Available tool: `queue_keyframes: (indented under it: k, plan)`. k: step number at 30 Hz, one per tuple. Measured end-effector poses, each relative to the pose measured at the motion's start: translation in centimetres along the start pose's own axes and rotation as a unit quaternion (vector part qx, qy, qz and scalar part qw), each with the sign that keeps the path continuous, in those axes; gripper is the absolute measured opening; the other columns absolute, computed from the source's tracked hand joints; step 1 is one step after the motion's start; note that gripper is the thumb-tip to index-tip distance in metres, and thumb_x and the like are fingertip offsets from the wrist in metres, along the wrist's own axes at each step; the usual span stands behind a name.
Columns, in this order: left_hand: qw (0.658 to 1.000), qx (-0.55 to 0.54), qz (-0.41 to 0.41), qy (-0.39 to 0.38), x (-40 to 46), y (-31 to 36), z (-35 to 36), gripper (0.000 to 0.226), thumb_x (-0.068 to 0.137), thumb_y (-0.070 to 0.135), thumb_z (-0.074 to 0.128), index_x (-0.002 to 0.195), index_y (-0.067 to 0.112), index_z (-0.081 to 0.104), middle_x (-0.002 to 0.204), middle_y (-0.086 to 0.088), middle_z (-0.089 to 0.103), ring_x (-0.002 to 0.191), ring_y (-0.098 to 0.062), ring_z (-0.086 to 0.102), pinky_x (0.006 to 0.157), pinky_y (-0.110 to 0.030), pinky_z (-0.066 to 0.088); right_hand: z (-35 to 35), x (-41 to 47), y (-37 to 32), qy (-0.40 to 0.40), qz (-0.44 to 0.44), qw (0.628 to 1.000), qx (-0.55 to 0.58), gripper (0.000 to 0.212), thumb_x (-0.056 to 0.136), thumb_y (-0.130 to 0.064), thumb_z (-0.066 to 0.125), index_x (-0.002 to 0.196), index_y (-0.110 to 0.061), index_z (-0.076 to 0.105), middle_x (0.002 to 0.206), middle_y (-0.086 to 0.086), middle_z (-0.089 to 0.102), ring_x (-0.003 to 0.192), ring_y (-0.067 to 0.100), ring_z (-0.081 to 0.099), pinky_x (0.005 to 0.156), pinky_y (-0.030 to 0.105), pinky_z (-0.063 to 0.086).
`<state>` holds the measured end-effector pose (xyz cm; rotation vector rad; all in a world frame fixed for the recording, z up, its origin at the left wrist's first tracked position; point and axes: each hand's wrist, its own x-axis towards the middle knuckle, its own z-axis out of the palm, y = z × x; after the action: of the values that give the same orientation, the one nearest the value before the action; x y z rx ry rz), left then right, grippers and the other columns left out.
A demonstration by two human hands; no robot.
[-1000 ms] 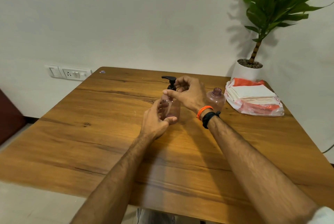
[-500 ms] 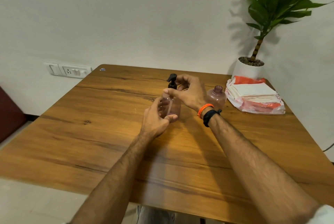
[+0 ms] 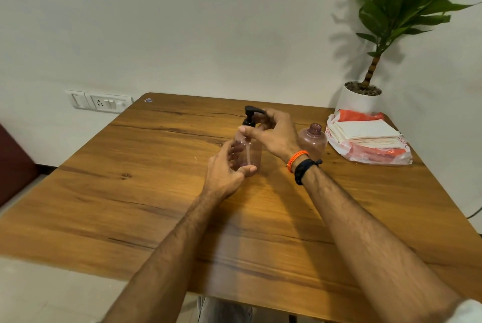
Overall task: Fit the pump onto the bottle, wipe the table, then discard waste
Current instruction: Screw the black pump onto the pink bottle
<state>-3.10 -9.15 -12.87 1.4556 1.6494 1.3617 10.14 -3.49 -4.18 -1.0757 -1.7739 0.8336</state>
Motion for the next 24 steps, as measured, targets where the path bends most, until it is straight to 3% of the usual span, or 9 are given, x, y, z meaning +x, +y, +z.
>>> queue_keyframes:
  k: [3,5,9,14,16,19,21,24]
  plan:
    - [1.0,-0.009,-0.002,-0.004,0.04,-0.07,-0.03,0.075,0.069,0.024,0.085,0.133,0.031,0.048,0.128,0.006,0.062,0.11,-0.011,0.063,0.089,-0.028,0.055,-0.26,-0.02,0.22,-0.029,-0.001,0.998,0.052,0.033,0.073,-0.024,0.083,0.103,-0.025,0.069,0.093,-0.012,0.071,0.082,0.005,0.065,0.076,0.024,0.054]
    - [1.0,-0.009,-0.002,-0.004,0.05,-0.15,0.02,0.074,0.068,0.025,0.085,0.132,0.032,0.048,0.127,0.007,0.062,0.11,-0.011,0.063,0.092,-0.032,0.055,-0.43,-0.07,0.35,-0.038,-0.01,0.998,0.058,0.039,0.074,-0.024,0.083,0.109,-0.019,0.068,0.1,-0.008,0.071,0.088,0.01,0.067,0.078,0.024,0.054]
    - [1.0,0.001,0.001,-0.001,0.11,-0.17,0.05,0.072,0.069,0.027,0.084,0.131,0.033,0.048,0.126,0.009,0.062,0.11,-0.009,0.062,0.09,-0.029,0.054,-0.04,-0.13,0.34,-0.022,-0.01,1.0,0.013,0.05,0.064,-0.044,0.086,0.106,-0.026,0.065,0.097,-0.012,0.067,0.08,0.005,0.06,0.072,0.021,0.055]
    - [1.0,-0.002,0.001,-0.001,0.01,0.0,0.03,0.075,0.069,0.024,0.085,0.133,0.029,0.048,0.126,0.009,0.061,0.108,-0.007,0.061,0.077,-0.01,0.048,-0.01,-0.02,0.5,-0.018,-0.007,0.999,0.037,0.032,0.073,-0.026,0.083,0.101,-0.023,0.069,0.096,-0.009,0.071,0.083,0.008,0.064,0.076,0.025,0.055]
    - [1.0,-0.005,0.002,-0.002,0.0,-0.02,0.06,0.075,0.069,0.023,0.085,0.134,0.027,0.047,0.126,0.007,0.061,0.108,-0.009,0.062,0.079,-0.013,0.049,-0.28,-0.11,0.54,-0.04,-0.012,0.998,0.054,0.031,0.076,-0.019,0.081,0.105,-0.022,0.069,0.099,-0.008,0.072,0.09,0.012,0.067,0.08,0.027,0.055]
    - [1.0,-0.003,-0.001,-0.004,0.1,-0.12,0.12,0.073,0.069,0.024,0.085,0.133,0.029,0.048,0.127,0.006,0.062,0.108,-0.01,0.063,0.084,-0.02,0.051,-0.42,-0.04,0.27,-0.048,-0.016,0.998,0.028,0.039,0.073,-0.032,0.082,0.108,-0.025,0.067,0.102,-0.01,0.07,0.081,0.007,0.061,0.074,0.025,0.054]
    - [1.0,-0.002,-0.003,-0.004,0.11,-0.19,0.12,0.071,0.069,0.025,0.084,0.131,0.03,0.049,0.124,0.01,0.061,0.105,-0.005,0.062,0.078,-0.012,0.049,-0.21,0.06,0.08,-0.042,-0.014,0.999,-0.005,0.046,0.068,-0.045,0.083,0.107,-0.028,0.065,0.098,-0.013,0.067,0.074,0.002,0.055,0.066,0.02,0.051]
    - [1.0,0.002,0.0,-0.006,0.09,-0.27,0.03,0.072,0.069,0.027,0.084,0.131,0.032,0.048,0.119,0.016,0.059,0.103,-0.001,0.06,0.069,-0.003,0.044,0.15,0.1,0.19,-0.021,-0.01,0.999,-0.022,0.041,0.068,-0.042,0.083,0.102,-0.026,0.067,0.09,-0.014,0.066,0.072,0.001,0.055,0.062,0.017,0.047]
